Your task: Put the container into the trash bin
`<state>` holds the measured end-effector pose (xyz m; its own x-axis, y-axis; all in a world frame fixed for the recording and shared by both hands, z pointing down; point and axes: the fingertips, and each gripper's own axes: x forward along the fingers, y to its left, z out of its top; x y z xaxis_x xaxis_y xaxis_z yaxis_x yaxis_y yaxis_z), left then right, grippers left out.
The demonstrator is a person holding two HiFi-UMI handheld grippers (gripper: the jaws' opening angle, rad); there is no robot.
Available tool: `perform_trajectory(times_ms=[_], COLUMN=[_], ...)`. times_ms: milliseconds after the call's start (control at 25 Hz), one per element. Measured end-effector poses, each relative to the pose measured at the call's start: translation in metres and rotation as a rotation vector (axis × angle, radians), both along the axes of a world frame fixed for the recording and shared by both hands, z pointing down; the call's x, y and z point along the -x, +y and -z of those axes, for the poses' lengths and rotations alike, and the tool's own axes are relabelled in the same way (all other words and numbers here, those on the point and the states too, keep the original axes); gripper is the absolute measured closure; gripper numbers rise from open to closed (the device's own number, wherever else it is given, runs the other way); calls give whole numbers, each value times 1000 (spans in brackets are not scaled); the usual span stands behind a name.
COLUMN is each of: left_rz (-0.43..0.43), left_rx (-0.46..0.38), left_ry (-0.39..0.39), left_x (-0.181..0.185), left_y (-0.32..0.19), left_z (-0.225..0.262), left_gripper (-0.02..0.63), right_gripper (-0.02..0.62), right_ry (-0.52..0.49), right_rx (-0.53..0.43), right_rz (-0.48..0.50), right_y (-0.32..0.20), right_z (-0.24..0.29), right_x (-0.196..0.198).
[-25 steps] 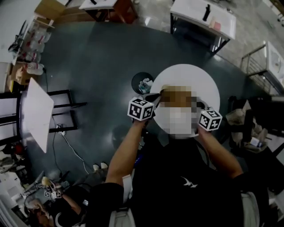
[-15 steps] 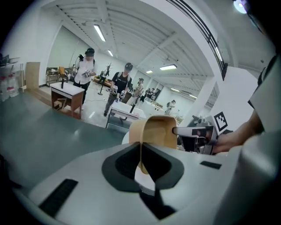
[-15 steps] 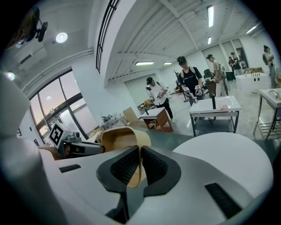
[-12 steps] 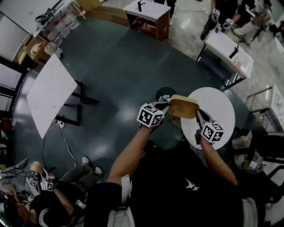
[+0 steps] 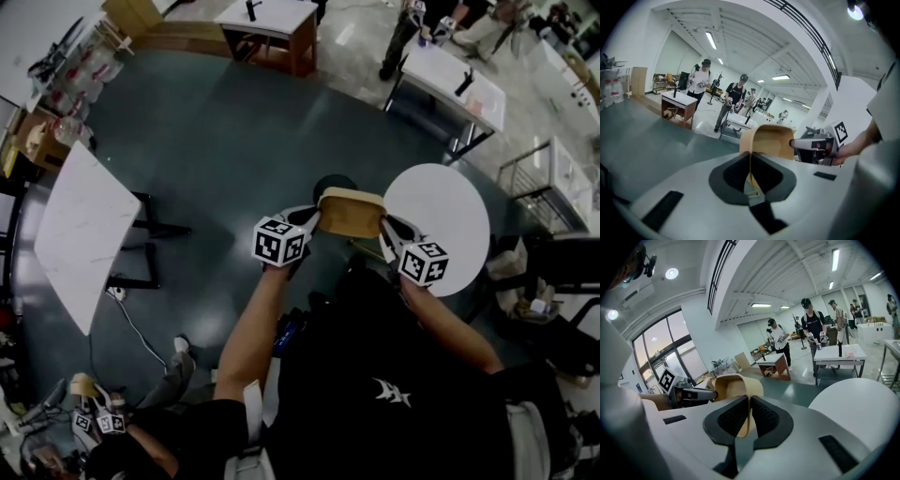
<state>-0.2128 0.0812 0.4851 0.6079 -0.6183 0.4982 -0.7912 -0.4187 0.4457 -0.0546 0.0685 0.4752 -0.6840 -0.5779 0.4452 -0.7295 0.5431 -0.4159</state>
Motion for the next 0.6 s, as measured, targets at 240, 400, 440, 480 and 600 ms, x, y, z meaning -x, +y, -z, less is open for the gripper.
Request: perform_trajectory(times_ms=[240,400,440,480,600], left_rz=[19,32,31,26,-7], left_rx=[106,170,181,193,233], left_ry=[-13,-42,-48,-54,-72], left_x=[37,64,67,68,68], left_y=[-22,-65,-77,-89,-120], left_z=[-48,-78,-86,-94,-120], left_gripper=[592,592,592,592,592], right_gripper=[545,545,545,545,545], right_ry=[-50,-22,-7,8,51], right_rx=[194,230,235,242,281], right_rz=[-85,-118,-122,-126,-156], right_y=[-21,-62,-73,-84,-111], right_z=[-58,-91,-100,-108,-134], right_x=[34,63,66,67,68])
